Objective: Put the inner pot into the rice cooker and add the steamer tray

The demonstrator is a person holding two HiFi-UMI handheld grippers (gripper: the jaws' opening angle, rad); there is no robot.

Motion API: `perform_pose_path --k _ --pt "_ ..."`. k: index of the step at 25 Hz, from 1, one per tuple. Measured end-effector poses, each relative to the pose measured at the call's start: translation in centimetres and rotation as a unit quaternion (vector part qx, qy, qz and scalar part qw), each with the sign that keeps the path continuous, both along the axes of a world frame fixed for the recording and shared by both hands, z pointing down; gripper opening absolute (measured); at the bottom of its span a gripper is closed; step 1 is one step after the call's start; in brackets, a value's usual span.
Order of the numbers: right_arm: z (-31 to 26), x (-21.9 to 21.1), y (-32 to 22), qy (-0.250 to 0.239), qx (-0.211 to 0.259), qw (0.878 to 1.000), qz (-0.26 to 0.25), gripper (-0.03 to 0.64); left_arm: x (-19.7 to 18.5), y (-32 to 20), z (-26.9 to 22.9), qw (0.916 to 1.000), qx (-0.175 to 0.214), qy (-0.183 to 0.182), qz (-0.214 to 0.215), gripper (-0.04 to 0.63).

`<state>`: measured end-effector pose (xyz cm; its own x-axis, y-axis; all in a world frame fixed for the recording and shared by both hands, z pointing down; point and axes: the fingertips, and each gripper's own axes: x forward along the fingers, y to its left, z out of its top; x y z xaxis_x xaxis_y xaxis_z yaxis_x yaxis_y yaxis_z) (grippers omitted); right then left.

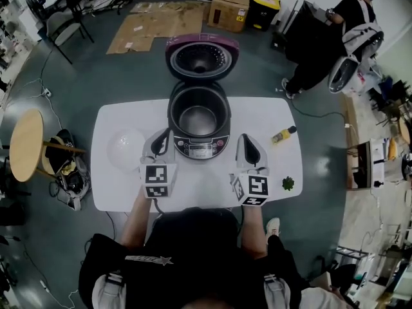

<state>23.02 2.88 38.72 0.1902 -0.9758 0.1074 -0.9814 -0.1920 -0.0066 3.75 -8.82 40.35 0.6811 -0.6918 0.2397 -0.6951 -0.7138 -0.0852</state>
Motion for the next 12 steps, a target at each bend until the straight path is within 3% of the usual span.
perform_pose_path --k 12 --pt "0.45 -0.09 -0.54 -0.007 0.0 1.0 -0.009 0.006 0.43 0.25 0.27 1.0 0.0 -0.001 0.007 0.011"
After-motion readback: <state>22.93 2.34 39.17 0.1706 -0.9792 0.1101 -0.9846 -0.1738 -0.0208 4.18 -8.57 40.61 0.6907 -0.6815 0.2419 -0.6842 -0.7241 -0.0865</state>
